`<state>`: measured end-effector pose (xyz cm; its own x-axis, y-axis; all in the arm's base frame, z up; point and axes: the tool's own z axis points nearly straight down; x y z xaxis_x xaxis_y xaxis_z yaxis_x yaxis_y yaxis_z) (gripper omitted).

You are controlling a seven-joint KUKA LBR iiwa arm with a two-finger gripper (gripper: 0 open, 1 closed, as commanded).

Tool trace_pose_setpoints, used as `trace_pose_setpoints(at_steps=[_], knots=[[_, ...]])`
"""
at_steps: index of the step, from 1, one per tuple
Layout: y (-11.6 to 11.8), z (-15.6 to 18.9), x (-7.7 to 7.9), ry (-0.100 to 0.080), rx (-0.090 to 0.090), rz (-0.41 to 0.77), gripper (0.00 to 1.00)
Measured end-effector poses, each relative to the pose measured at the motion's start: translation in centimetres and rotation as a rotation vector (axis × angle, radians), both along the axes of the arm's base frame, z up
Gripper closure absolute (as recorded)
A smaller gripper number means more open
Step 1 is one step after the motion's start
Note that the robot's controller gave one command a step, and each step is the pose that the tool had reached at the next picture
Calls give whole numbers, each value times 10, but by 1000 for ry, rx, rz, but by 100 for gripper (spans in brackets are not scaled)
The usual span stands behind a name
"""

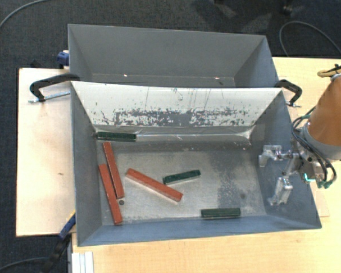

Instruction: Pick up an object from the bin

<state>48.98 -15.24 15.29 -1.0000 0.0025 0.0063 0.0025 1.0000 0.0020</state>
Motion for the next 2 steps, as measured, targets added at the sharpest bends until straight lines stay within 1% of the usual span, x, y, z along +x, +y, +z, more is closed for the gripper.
trace_pose_setpoints(at_steps=[1,2], knots=[[93,-65,21,-2,4,122,0],[40,-69,18,-8,-3,96,0]])
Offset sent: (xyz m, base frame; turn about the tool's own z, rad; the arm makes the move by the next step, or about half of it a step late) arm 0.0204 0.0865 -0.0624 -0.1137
